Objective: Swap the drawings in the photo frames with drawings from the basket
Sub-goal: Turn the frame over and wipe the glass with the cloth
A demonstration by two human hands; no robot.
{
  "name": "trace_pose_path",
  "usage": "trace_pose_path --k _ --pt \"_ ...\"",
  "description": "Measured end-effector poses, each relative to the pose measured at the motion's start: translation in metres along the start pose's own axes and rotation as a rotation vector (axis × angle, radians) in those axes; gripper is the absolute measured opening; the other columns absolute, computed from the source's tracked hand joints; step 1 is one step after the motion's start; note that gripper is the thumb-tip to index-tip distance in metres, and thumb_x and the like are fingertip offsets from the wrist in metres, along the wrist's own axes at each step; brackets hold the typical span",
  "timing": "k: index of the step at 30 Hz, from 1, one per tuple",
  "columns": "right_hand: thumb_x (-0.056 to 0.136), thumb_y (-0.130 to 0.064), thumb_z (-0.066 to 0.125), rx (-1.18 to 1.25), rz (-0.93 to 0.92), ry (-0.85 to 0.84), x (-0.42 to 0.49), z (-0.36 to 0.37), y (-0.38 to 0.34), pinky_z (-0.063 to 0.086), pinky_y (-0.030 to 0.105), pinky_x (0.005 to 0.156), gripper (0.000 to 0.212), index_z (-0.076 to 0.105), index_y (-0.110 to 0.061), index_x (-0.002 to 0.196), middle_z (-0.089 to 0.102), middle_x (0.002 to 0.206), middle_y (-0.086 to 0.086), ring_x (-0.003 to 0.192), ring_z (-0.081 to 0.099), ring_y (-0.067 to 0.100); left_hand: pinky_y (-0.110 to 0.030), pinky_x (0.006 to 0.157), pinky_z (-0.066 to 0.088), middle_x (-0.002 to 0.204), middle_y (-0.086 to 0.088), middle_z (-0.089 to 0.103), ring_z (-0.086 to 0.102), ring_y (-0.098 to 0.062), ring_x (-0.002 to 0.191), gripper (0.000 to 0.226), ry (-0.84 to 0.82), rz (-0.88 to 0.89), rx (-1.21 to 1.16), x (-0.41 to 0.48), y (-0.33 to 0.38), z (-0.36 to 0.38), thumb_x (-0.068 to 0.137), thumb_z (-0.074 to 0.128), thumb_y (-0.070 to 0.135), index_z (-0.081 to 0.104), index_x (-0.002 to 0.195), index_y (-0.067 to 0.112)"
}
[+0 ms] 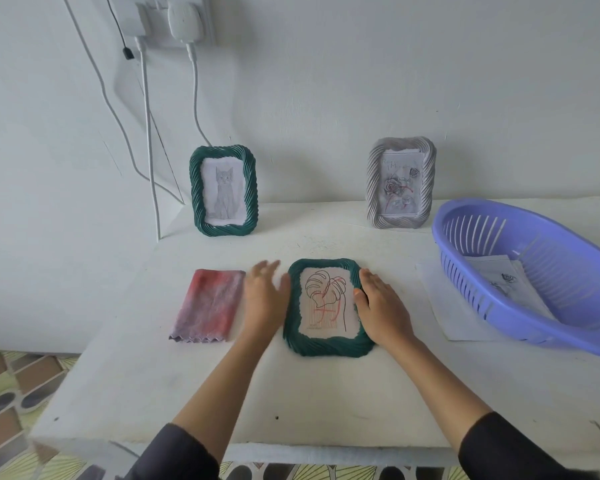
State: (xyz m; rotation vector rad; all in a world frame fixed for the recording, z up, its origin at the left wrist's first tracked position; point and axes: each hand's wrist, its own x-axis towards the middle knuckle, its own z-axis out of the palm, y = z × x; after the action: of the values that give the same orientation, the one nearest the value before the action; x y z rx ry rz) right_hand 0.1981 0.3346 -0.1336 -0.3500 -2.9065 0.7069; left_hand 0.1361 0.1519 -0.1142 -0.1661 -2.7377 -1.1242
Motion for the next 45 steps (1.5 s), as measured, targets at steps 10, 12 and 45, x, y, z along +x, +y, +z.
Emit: trace_pose_path --k 10,12,45 --pt "0.099 -0.025 0.029 0.022 0.006 -0.001 0.0 0.0 0.0 0.01 0.027 0.116 0.049 0.021 -0.01 0.146 0.021 0.155 0.004 0.143 0.018 0.014 -0.045 0.101 0.03 0.135 -0.015 0.035 0.033 -0.037 0.126 0.101 -0.1 -0.46 0.323 0.014 -0.047 -0.062 0.068 0.066 0.057 0.01 0.145 0.022" --pt "0.099 -0.027 0.031 0.06 0.015 0.007 0.0 -0.001 0.0 0.014 0.027 0.115 0.049 0.023 -0.012 0.145 0.023 0.155 0.002 0.143 0.02 0.014 -0.046 0.098 0.035 0.132 -0.014 0.035 0.037 -0.039 0.124 0.096 -0.109 -0.452 0.274 0.016 -0.046 -0.063 0.069 0.066 0.052 0.013 0.144 0.023" --pt "0.087 0.012 0.037 -0.127 -0.425 -0.057 0.026 0.004 -0.031 0.009 0.024 0.115 0.06 0.042 -0.021 0.137 0.037 0.148 -0.005 0.138 0.029 0.008 -0.041 0.116 0.011 0.151 0.009 0.032 0.021 -0.021 0.142 0.045 -0.241 0.118 0.23 0.001 -0.013 0.021 0.099 0.023 0.035 0.029 0.143 0.034"
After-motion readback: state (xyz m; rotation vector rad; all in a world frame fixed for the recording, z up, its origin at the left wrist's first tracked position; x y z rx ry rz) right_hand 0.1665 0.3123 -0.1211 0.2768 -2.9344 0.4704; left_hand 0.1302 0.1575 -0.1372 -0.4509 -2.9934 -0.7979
